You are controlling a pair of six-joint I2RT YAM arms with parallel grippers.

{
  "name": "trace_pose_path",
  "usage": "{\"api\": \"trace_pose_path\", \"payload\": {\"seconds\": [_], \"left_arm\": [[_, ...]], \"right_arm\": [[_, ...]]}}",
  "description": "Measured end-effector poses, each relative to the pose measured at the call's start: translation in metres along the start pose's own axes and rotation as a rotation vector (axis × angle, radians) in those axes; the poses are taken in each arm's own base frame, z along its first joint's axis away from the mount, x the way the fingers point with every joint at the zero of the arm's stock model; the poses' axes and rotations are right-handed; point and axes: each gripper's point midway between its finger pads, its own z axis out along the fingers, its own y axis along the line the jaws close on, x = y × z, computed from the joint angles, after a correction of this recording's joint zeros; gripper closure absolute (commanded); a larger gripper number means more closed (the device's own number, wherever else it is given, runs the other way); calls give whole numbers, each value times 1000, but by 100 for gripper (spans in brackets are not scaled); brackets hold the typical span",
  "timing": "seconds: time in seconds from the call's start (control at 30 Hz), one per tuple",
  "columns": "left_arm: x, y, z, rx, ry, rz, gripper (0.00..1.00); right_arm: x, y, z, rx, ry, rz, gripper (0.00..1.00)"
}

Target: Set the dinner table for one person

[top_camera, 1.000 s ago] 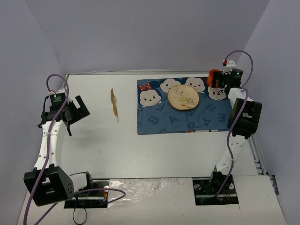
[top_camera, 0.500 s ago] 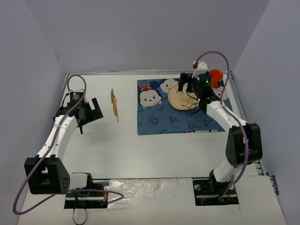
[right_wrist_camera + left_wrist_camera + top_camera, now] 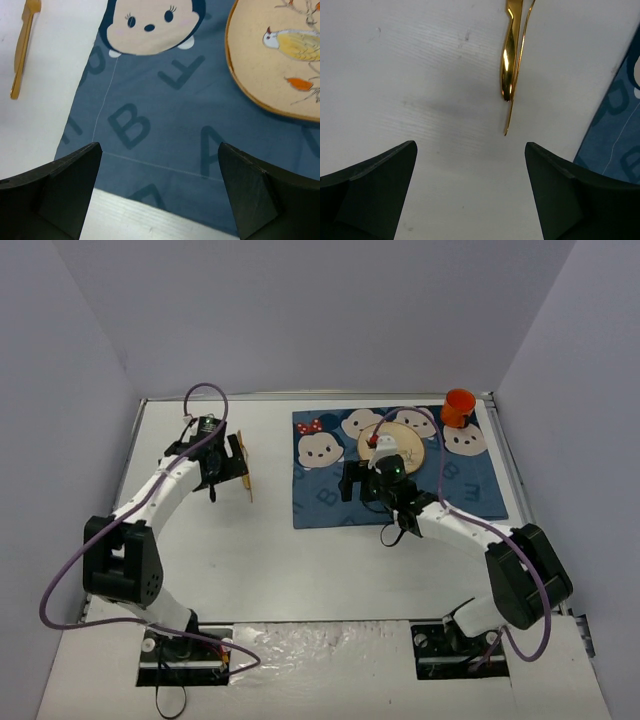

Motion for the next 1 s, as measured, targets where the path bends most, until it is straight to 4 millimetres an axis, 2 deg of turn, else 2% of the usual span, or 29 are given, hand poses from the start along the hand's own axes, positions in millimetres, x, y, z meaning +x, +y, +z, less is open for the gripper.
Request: {"api": "trace_pose_path", "payload": {"seconds": [0.17,0.23,0.37,0.57,0.77,1.0], "left_arm": [[-12,-23,28,-19,-1,30,26],[-25,-37,42,-15,-23,37,28],[-45,-56,68,-17,-52,49,36],[-65,-72,105,-42,-62,78,43],[-57,-72,135,-77,-22,110,50],[-59,-74,149,-93,-13,115,57]], "right_arm": [[3,11,-13,-31,-16,12,2],[5,12,-17,-38,-21,16,2],[12,9,-22,-36,-17,18,2],[22,5,-27,-31,-3,16,2],[15,7,-32,-39,-26,16,2],[24,4,-36,-37,-14,13,2]]}}
